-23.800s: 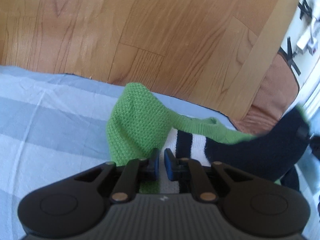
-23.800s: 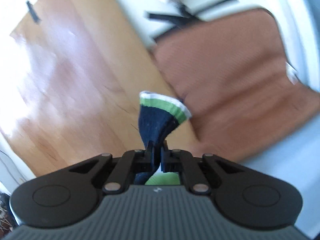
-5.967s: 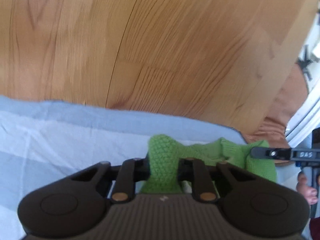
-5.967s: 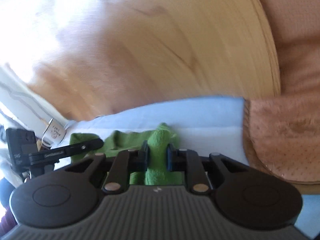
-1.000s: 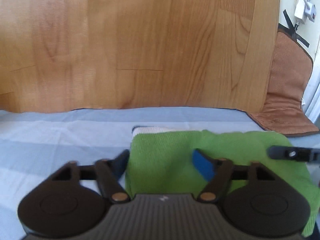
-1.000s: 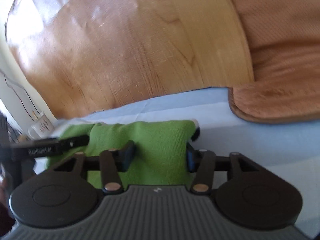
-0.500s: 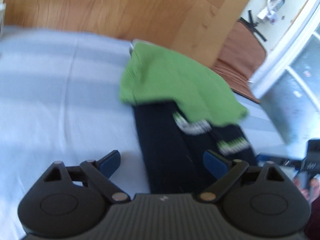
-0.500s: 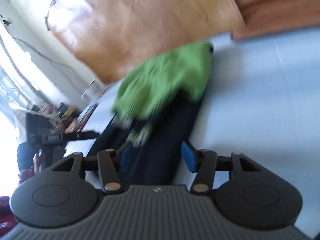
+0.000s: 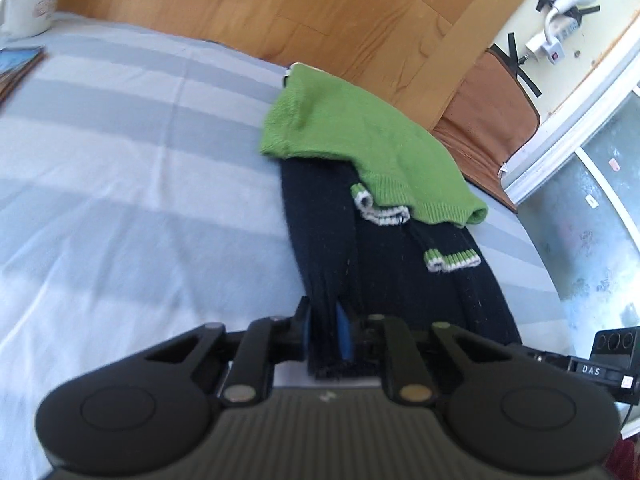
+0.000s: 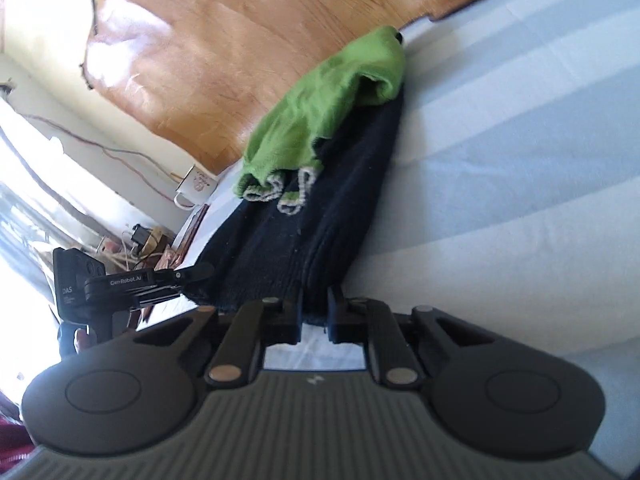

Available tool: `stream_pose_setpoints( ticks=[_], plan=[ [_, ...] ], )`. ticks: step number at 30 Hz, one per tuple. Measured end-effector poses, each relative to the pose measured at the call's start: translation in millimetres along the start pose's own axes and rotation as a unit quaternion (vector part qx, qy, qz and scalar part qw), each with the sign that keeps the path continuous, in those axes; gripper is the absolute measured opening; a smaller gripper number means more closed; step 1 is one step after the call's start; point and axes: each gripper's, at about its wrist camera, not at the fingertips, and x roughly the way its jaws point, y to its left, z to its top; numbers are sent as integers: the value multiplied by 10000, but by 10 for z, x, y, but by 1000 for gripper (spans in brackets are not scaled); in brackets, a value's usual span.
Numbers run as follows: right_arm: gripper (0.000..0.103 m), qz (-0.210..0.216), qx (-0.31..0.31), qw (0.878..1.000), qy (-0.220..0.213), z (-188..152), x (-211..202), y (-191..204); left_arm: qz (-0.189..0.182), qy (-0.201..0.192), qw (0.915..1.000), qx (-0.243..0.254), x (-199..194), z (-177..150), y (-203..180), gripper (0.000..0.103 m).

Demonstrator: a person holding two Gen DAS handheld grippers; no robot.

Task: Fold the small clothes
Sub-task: 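Open both grippers and lift them away from the folded sweater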

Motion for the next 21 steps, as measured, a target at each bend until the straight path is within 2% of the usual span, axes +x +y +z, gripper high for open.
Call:
stream_pose_setpoints(
  ticks=[4, 7, 9, 10, 12, 15, 17, 18, 19, 21],
  plan=[
    [12, 11, -104, 9999, 111, -72, -127, -43, 83, -6, 9999, -78, -256, -141, 114, 11],
    [12, -69, -86, 9995, 294, -144, -65, -95, 82, 74, 9997, -223, -269, -242, 189, 11],
    [14, -46, 4, 9998, 180, -106, -75, -171, 30, 72, 9996, -254, -249, -230, 216, 15],
    [18, -69, 27, 9999, 112, -69, -104, -199, -22, 108, 9994, -340, -235, -201, 244, 16],
    [21, -214, -201, 9996, -41, -18, -225, -178, -120, 135, 9991, -391, -243, -150, 274, 32],
    [27, -616, -862, 9936, -397, -19, -469, -100, 208, -252, 9995, 42, -406, -91, 256, 44],
    [27, -1353, -1705, 9742, -597, -103, -517, 30, 460, -429, 9973, 392, -481, -39, 203, 54],
    [27, -1713, -2203, 9583, -610, -170, -498, 95, 461, -416, 9968, 501, -494, -16, 195, 59],
    [27, -2108, -2857, 9331, -578, -271, -438, 185, 409, -357, 9968, 584, -488, -1, 181, 60],
    [27, -2692, -4158, 8678, -404, -518, -304, 267, 303, -204, 9969, 691, -441, 4, 154, 68]
  ],
)
